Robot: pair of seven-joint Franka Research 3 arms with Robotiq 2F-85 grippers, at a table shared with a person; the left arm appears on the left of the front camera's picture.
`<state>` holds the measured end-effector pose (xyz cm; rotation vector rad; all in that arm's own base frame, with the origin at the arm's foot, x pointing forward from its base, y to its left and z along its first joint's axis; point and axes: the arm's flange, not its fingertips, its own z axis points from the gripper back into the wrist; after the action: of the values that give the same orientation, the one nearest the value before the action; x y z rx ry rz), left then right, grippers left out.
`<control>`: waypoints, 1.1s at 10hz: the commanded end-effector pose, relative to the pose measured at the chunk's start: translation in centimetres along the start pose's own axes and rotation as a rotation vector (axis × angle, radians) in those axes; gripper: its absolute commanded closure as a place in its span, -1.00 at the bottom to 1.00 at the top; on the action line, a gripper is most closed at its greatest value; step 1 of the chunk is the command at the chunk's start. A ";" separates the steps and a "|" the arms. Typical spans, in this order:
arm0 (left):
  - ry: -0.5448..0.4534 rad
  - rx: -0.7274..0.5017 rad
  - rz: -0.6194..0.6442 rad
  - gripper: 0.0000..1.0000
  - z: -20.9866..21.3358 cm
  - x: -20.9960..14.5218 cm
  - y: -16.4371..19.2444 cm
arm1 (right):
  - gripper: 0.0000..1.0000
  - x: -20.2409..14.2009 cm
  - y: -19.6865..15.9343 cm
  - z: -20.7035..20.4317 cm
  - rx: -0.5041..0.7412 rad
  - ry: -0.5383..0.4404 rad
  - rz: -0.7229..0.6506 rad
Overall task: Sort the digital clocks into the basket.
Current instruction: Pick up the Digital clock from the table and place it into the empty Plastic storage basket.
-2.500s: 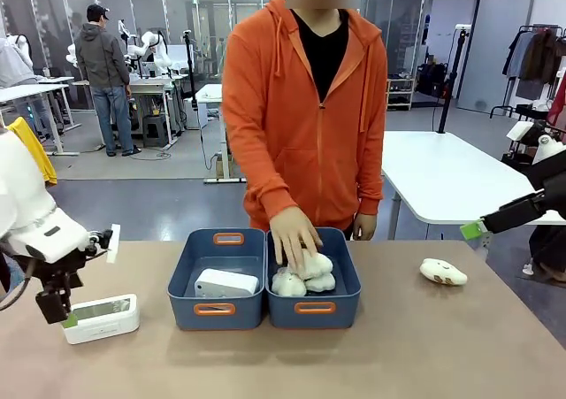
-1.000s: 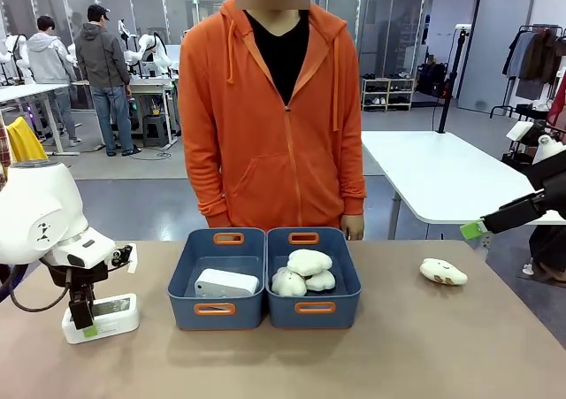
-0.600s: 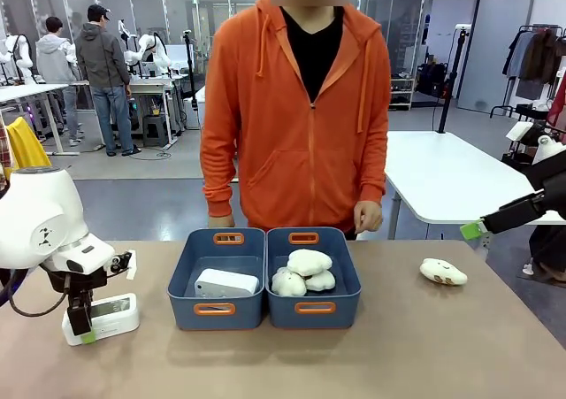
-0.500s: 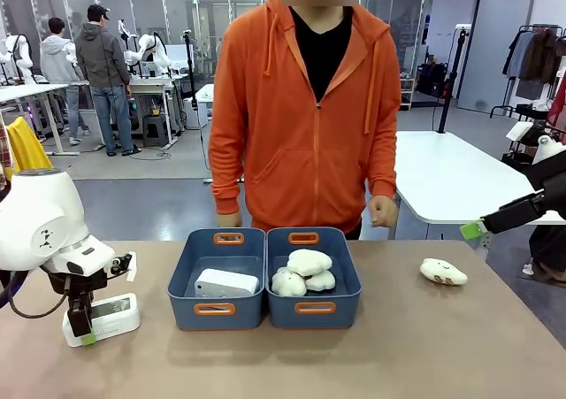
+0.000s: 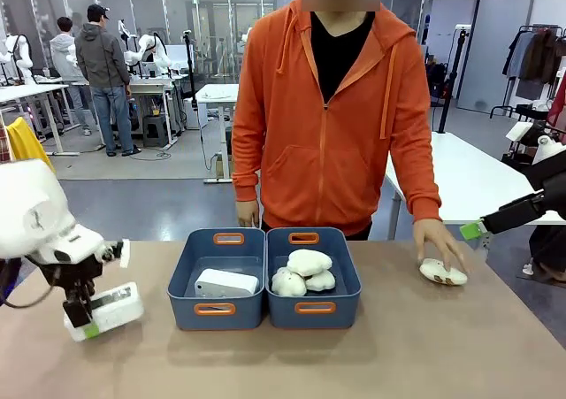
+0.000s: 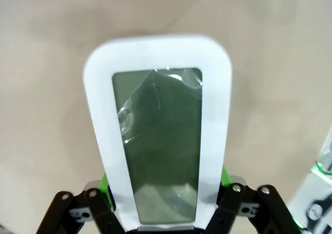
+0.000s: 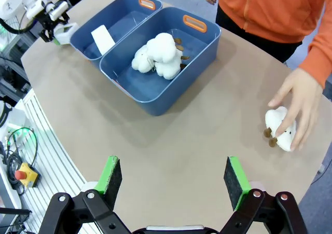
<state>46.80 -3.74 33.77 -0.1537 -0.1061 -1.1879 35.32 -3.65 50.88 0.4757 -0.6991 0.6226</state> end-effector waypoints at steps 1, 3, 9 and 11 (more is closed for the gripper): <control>-0.193 -0.028 -0.022 0.57 8.1 -1.5 -0.4 | -1.00 0.3 -0.2 0.2 0.003 0.012 -0.003; -0.455 -0.015 -0.125 0.57 13.6 -0.8 -2.7 | -1.00 0.3 -0.2 0.2 0.003 0.012 -0.003; -0.579 0.140 -0.335 0.57 12.6 11.5 -4.8 | -1.00 0.3 -0.2 0.2 0.003 0.012 -0.003; -0.555 0.108 -0.304 0.57 10.1 16.2 -4.0 | -1.00 0.3 -0.2 0.2 0.003 0.012 -0.003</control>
<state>46.75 -17.12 46.91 -0.3787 -0.6967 -1.4534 35.35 -3.67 50.95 0.4752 -0.7002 0.6226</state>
